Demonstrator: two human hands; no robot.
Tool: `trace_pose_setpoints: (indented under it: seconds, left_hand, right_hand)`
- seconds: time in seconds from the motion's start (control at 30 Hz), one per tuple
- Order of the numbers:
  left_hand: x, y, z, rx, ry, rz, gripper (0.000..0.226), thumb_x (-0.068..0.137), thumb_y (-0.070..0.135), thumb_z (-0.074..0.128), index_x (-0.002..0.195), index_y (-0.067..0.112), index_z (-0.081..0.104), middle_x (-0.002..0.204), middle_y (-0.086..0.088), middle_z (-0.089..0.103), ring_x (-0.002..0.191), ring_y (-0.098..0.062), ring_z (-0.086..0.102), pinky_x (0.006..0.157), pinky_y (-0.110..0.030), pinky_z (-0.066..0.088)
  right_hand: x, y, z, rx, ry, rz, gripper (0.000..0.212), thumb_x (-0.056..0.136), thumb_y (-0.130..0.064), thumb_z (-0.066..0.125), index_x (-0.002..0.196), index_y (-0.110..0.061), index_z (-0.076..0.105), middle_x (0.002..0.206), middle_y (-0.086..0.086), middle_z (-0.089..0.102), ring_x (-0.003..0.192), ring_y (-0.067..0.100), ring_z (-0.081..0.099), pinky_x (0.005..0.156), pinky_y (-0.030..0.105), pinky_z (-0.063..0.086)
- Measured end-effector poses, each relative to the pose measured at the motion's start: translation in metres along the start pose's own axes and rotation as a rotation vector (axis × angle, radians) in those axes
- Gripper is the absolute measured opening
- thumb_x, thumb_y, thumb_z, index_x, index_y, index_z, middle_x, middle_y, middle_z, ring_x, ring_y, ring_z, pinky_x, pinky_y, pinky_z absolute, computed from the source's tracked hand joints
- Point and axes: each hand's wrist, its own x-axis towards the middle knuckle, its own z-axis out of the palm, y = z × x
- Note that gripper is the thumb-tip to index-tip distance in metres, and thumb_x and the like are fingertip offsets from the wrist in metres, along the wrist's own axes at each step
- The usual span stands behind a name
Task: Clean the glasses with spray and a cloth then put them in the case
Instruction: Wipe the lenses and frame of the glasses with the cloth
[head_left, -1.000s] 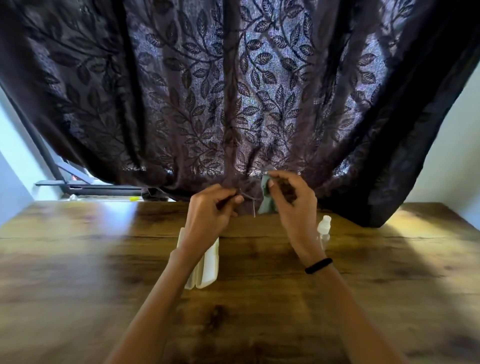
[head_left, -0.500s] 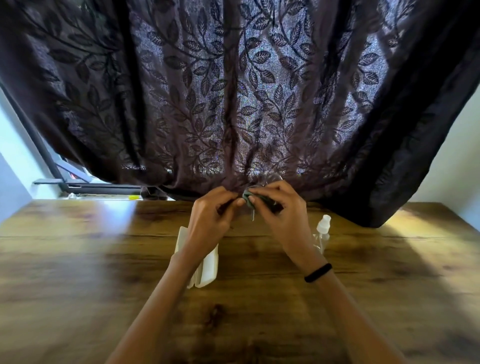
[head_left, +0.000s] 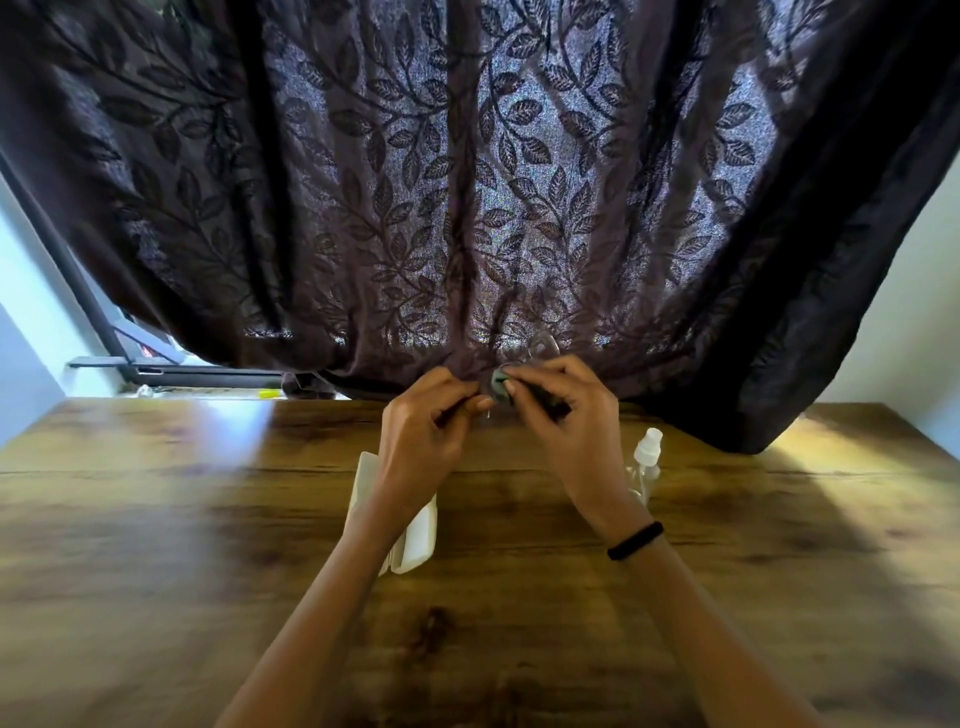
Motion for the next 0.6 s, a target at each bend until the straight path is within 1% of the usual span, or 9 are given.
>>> trace_pose_setpoints:
  seconds: [0.07,0.1,0.13,0.17,0.2,0.3,0.37,0.5,0.6]
  left_hand:
    - [0.0,0.0,0.0,-0.037,0.016,-0.022,0.031,0.084,0.03,0.056,0.088,0.003,0.069,0.073,0.01,0.05,0.061,-0.012,0.056,0.054,-0.032,0.052]
    - [0.0,-0.001,0.0,-0.057,0.02,-0.03,0.031,0.084,0.031,0.056,0.089,0.003,0.069,0.074,0.011,0.051,0.061,-0.016,0.058,0.053,-0.038,0.053]
    - [0.001,-0.001,0.001,-0.068,0.021,-0.031,0.031,0.084,0.031,0.056,0.09,0.003,0.069,0.074,0.011,0.052,0.061,-0.019,0.058,0.052,-0.041,0.054]
    - [0.001,-0.001,0.001,-0.066,0.019,-0.026,0.031,0.084,0.031,0.056,0.09,0.003,0.069,0.074,0.009,0.052,0.06,-0.019,0.058,0.052,-0.041,0.054]
    - [0.002,-0.001,0.002,-0.054,0.014,-0.017,0.032,0.084,0.031,0.056,0.089,0.002,0.069,0.073,0.009,0.051,0.06,-0.017,0.057,0.052,-0.038,0.053]
    - [0.003,0.002,0.003,-0.016,0.013,0.007,0.031,0.083,0.029,0.054,0.087,0.003,0.069,0.072,0.012,0.048,0.061,-0.005,0.05,0.054,-0.019,0.043]
    - [0.004,0.003,0.001,-0.002,0.025,0.006,0.029,0.084,0.026,0.053,0.088,0.002,0.069,0.071,0.008,0.047,0.063,-0.003,0.048,0.055,-0.013,0.037]
    - [0.006,-0.001,-0.003,0.013,0.039,0.017,0.028,0.085,0.025,0.054,0.086,0.001,0.068,0.071,0.008,0.047,0.061,-0.005,0.047,0.053,-0.021,0.04]
    - [0.007,-0.005,-0.004,0.016,0.024,0.011,0.028,0.085,0.028,0.056,0.085,0.003,0.068,0.071,0.01,0.047,0.06,-0.008,0.049,0.05,-0.03,0.045]
  right_hand:
    - [0.004,0.009,-0.004,-0.016,0.039,0.088,0.018,0.083,-0.015,0.065,0.1,-0.011,0.07,0.084,-0.009,0.055,0.075,0.002,0.057,0.068,0.01,0.045]
    - [0.005,0.012,-0.006,-0.014,0.048,0.123,0.018,0.083,-0.015,0.065,0.1,-0.01,0.07,0.083,-0.012,0.053,0.074,0.0,0.056,0.067,0.009,0.044]
    - [0.006,0.013,-0.006,-0.01,0.048,0.134,0.018,0.083,-0.014,0.065,0.1,-0.009,0.07,0.082,-0.013,0.052,0.073,-0.001,0.056,0.067,0.009,0.045]
    - [0.005,0.011,-0.005,-0.005,0.042,0.121,0.018,0.083,-0.014,0.065,0.1,-0.01,0.07,0.083,-0.012,0.053,0.075,-0.001,0.056,0.068,0.011,0.046]
    - [0.004,0.008,-0.004,0.002,0.032,0.093,0.018,0.083,-0.013,0.065,0.1,-0.011,0.07,0.084,-0.009,0.055,0.077,0.001,0.057,0.07,0.013,0.047]
    - [-0.002,-0.005,0.002,0.041,0.001,-0.011,0.02,0.083,-0.014,0.064,0.102,-0.011,0.069,0.088,-0.001,0.058,0.082,0.006,0.057,0.072,0.014,0.048]
    - [-0.005,-0.008,0.003,0.054,-0.006,-0.055,0.02,0.084,-0.014,0.062,0.103,-0.01,0.069,0.088,-0.001,0.057,0.081,0.007,0.056,0.07,0.014,0.048]
    - [-0.011,-0.001,-0.001,0.041,-0.012,-0.075,0.02,0.084,-0.013,0.062,0.103,-0.011,0.069,0.086,-0.006,0.054,0.076,0.007,0.055,0.064,0.015,0.046]
    - [-0.009,0.008,-0.006,0.021,0.018,0.016,0.018,0.083,-0.011,0.064,0.1,-0.011,0.07,0.083,-0.012,0.054,0.075,0.004,0.056,0.064,0.012,0.046]
